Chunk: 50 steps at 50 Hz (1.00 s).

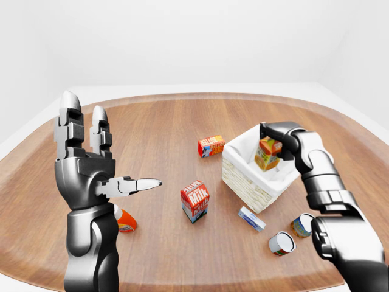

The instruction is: Pick up the orange juice, and put it in the basket.

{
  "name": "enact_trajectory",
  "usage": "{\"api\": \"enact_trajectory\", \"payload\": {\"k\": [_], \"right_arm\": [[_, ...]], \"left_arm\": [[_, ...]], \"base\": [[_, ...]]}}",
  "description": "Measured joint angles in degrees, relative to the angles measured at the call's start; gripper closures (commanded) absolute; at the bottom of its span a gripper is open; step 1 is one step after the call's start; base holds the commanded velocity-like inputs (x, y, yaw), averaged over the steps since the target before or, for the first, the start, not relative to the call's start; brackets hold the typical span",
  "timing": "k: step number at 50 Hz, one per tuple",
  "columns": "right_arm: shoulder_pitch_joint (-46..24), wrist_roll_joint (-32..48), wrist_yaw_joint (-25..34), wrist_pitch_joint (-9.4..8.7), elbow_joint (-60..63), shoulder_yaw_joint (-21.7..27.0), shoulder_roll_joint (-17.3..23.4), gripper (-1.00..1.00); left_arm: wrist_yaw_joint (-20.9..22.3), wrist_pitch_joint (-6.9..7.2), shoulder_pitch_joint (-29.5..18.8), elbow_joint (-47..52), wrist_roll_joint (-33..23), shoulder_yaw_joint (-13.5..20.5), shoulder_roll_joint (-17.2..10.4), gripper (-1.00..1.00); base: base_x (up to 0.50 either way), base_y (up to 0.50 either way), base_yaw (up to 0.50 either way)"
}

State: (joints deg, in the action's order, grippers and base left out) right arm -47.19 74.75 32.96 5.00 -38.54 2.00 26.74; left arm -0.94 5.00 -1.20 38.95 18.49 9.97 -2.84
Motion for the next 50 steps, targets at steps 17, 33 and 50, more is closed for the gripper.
{"api": "enact_trajectory", "payload": {"k": [17, 33, 50], "right_arm": [[-1.6, 1.9, -5.8, 0.00, -5.3, -1.0, -0.4, 1.00], [-1.5, 2.4, -8.3, 0.00, -7.6, -1.7, -1.1, 1.00], [-1.0, 2.5, -11.4, 0.00, -9.9, -2.4, -2.2, 1.00]], "left_arm": [[0.0, 0.00, 0.0, 0.0, 0.0, 0.0, 0.0, -1.00], [0.0, 0.00, 0.0, 0.0, 0.0, 0.0, 0.0, -1.00], [0.0, 0.00, 0.0, 0.0, 0.0, 0.0, 0.0, -1.00]], "base": [[0.00, 0.00, 0.00], [0.00, 0.00, 0.00], [0.00, 0.00, 0.00]]}}
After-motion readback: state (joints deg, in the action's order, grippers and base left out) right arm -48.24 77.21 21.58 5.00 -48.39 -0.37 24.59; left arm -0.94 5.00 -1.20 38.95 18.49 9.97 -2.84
